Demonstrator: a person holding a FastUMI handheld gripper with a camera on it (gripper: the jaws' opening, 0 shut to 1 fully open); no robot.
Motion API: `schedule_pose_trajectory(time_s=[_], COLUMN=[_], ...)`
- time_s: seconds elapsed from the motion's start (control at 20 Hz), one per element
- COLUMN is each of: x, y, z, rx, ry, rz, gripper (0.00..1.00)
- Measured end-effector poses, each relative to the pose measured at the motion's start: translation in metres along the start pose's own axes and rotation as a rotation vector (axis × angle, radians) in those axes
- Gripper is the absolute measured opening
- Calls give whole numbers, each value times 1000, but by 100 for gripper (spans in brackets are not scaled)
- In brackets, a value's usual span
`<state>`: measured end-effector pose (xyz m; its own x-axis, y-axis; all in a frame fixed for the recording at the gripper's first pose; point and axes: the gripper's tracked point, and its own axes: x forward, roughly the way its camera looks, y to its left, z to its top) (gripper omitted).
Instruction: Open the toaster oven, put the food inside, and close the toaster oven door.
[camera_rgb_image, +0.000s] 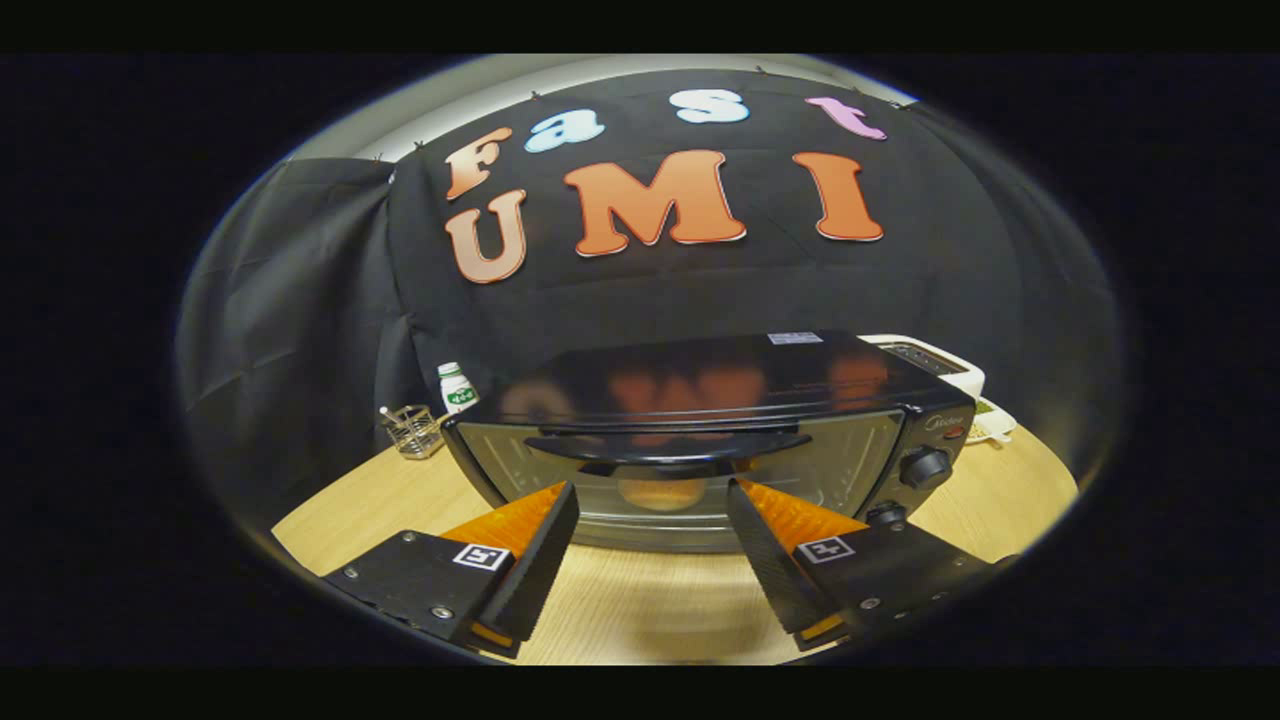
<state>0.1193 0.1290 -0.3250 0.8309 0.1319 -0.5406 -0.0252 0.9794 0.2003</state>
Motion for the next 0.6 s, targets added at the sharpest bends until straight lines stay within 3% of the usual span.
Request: schedule_pose_trajectory(time_s=[0.2,0.6], x=[-18,-108], y=[-3,-12], z=[4,72], rx=[-15,-110], ry=[-29,-303], rz=[-15,-47], gripper=[89,89])
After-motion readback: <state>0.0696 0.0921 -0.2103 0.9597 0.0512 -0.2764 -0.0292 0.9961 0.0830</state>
